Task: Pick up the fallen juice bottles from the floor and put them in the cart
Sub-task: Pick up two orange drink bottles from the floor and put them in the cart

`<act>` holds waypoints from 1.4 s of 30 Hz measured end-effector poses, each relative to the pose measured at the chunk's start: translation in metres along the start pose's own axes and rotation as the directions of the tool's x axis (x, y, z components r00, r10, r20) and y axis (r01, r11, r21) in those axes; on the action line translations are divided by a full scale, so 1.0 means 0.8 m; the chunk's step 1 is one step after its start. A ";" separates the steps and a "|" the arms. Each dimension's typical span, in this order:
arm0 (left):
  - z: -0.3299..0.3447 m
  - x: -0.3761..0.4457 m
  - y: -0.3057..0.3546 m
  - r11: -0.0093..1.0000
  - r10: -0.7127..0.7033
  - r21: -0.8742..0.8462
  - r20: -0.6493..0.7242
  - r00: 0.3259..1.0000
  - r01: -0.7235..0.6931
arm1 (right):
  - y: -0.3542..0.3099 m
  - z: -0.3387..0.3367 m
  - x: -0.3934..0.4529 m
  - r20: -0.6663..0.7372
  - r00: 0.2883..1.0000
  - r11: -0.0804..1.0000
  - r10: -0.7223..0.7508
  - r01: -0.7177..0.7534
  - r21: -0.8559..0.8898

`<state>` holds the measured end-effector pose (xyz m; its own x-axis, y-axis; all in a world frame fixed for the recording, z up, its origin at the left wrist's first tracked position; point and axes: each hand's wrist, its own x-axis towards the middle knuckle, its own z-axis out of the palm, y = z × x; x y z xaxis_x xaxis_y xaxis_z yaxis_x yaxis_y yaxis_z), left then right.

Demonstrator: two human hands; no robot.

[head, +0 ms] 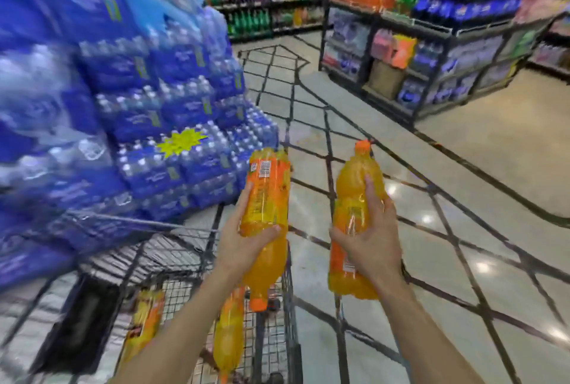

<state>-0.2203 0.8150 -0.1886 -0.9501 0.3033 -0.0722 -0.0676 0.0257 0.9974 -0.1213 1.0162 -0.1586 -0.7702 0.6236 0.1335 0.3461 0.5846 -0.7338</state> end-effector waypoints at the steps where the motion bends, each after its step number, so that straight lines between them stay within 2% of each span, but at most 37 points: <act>1: -0.033 0.006 -0.015 1.000 -0.031 -0.001 -0.041 0.999 0.031 | -0.014 0.040 0.003 0.045 0.999 1.000 -0.018 0.018 0.009; 6: -0.162 0.014 -0.101 0.982 -0.180 0.016 -0.243 0.953 0.190 | -0.043 0.211 -0.012 0.279 0.958 0.998 -0.063 0.062 0.012; 11: -0.236 -0.006 -0.203 0.943 -0.287 0.066 -0.341 0.895 0.328 | 0.000 0.329 -0.052 0.442 0.897 0.999 -0.022 0.030 -0.013; 17: -0.264 -0.019 -0.328 0.874 -0.387 0.150 -0.359 0.849 0.462 | 0.090 0.402 -0.092 0.424 0.906 0.998 0.010 0.016 -0.056; 22: -0.259 -0.003 -0.428 0.837 -0.467 0.197 -0.230 0.854 0.510 | 0.144 0.422 -0.113 0.372 0.928 0.997 0.024 0.006 -0.077; 27: -0.247 0.017 -0.483 0.778 -0.515 0.343 -0.133 0.847 0.527 | 0.193 0.444 -0.137 0.449 0.880 0.985 0.154 -0.099 -0.144; 34: -0.228 0.021 -0.501 0.655 -0.460 0.594 -0.176 0.870 0.467 | 0.255 0.491 -0.129 0.458 0.829 0.941 0.320 -0.222 -0.257; 39: -0.241 0.025 -0.509 0.608 -0.484 0.694 -0.062 0.873 0.386 | 0.260 0.509 -0.134 0.455 0.834 0.946 0.311 -0.227 -0.230; 42: -0.242 0.038 -0.493 0.525 -0.439 0.800 -0.039 0.898 0.291 | 0.239 0.510 -0.116 0.431 0.858 0.950 0.279 -0.180 -0.256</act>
<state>-0.2814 0.6295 -0.5836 -0.8353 0.2238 -0.5022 -0.0687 0.8638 0.4992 -0.2022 0.8581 -0.5833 -0.7954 0.4745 -0.3771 0.6045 0.5755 -0.5508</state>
